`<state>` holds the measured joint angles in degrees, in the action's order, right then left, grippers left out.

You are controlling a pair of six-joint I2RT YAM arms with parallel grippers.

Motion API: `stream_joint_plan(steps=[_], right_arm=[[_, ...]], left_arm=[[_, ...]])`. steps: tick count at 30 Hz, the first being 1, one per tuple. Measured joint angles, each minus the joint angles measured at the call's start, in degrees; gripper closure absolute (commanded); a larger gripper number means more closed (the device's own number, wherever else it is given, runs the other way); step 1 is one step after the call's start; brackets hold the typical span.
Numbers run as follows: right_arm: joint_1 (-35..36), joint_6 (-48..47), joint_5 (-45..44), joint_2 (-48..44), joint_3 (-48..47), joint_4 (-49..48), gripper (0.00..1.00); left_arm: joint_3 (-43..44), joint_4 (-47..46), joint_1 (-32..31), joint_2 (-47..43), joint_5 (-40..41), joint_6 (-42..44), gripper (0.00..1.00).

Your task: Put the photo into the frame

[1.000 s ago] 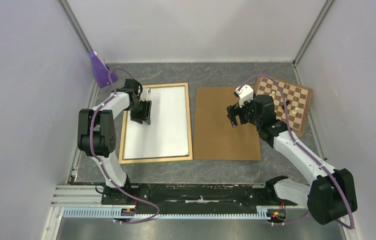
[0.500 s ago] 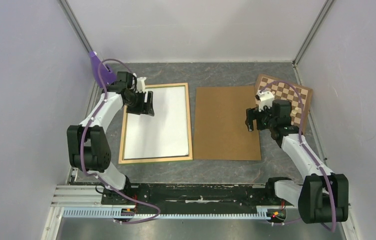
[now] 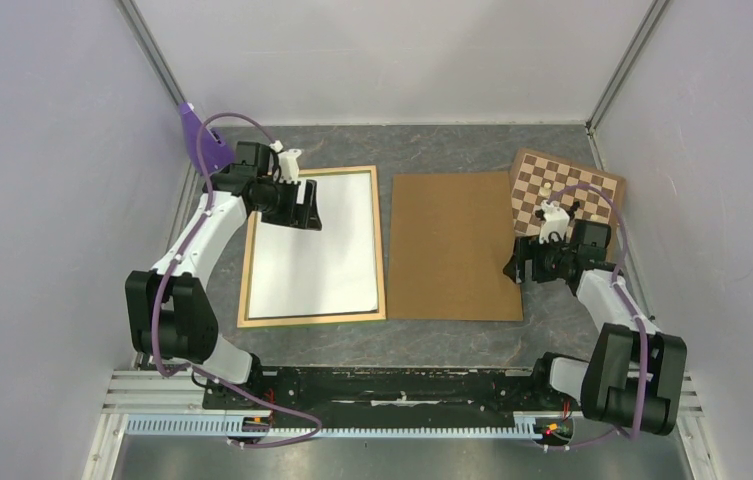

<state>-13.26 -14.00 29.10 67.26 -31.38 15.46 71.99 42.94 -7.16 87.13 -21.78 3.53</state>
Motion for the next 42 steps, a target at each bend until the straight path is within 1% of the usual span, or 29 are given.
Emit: stream_joint_plan(steps=[7, 12, 32, 36, 39, 42], right_arm=[[-3.04, -0.70, 7.54, 8.76, -0.02, 0.15, 0.20], [-4.13, -0.87, 12.66, 12.98, -1.92, -0.85, 0.21], [-4.68, -1.22, 26.18, 24.98, -6.27, -6.34, 0.28], [-5.31, -2.05, 28.17, 26.73, -6.84, -6.86, 0.37], [-6.32, -2.67, 29.46, 28.30, -7.17, -7.34, 0.52], [-7.63, -3.08, 30.03, 29.42, -7.19, -7.32, 0.64]], left_arm=[[-0.79, -0.13, -0.44, 0.00, -1.60, 0.00, 0.14], [-1.14, -0.17, -0.70, 0.02, -2.27, -0.02, 0.13], [-1.14, -1.79, -0.98, 2.34, -2.95, -0.02, 0.13], [-1.18, -2.56, -1.01, 2.60, -3.26, -0.02, 0.13], [-1.18, -2.82, -1.07, 2.97, -3.76, -0.02, 0.13], [-1.20, -2.82, -1.07, 3.28, -3.87, -0.02, 0.13]])
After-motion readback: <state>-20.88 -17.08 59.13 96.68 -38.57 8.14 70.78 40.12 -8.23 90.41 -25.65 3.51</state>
